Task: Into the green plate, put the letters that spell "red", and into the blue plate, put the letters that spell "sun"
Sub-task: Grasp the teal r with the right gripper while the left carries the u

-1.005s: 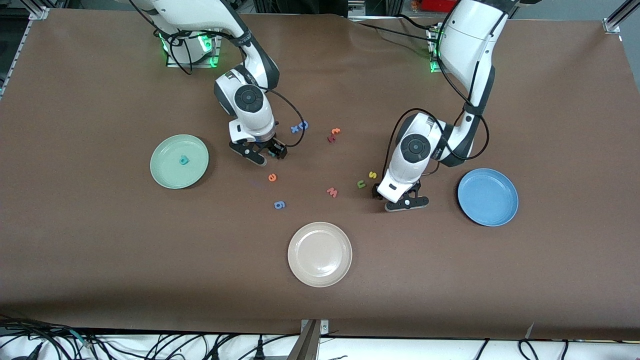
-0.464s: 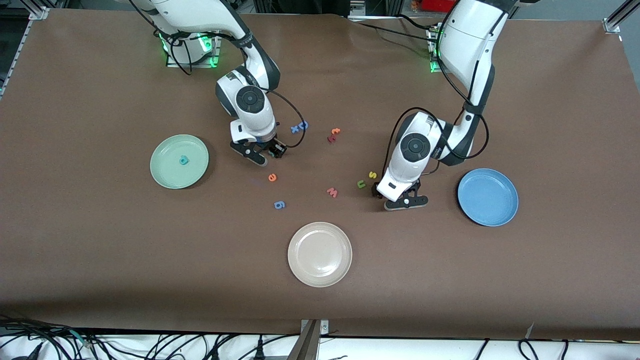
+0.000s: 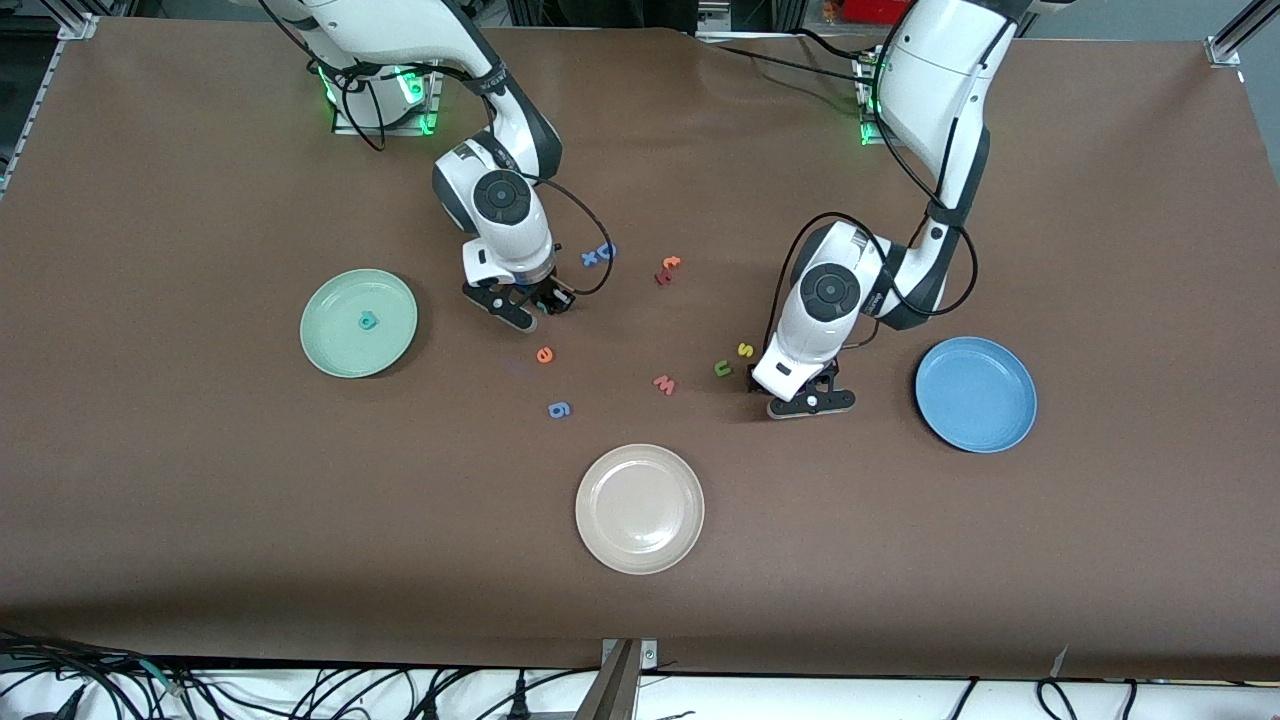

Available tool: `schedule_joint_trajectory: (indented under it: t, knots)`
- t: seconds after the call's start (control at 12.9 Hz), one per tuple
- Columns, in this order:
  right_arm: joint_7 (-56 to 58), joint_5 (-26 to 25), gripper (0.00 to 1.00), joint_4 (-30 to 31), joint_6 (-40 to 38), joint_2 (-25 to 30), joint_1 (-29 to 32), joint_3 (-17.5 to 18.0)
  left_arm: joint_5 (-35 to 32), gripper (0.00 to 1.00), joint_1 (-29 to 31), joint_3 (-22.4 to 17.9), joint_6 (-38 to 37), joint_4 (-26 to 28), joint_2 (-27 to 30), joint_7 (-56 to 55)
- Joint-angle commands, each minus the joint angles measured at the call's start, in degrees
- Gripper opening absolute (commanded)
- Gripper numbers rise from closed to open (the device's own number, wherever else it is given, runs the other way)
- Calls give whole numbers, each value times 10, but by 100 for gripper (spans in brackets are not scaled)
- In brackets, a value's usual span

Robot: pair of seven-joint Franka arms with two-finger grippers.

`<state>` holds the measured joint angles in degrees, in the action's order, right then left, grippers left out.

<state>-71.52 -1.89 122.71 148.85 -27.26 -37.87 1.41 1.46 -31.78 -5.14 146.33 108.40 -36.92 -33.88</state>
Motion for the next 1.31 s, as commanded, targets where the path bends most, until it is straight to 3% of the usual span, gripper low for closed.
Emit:
schedule_joint_trajectory:
  t: [0.0,0.15,0.54,0.93,1.24]
  knots:
    - [4,8,13,-3,0,-5,-5,-2,22,32,-10,-7,3,23,3,25]
    - [9,7,13,-13,-13,2,-5,-3,22,23,-10,-8,3,23,3,25]
    - [111,8,13,-70,-167,33,0,-31,22,20,-4,-10,-4,22,22,50]
    - [362,12,13,-62,-294,95,1,-142,22,23,71,-16,-77,24,94,210]
    - [535,15,13,6,-288,125,3,-239,23,23,160,-15,-86,67,133,362]
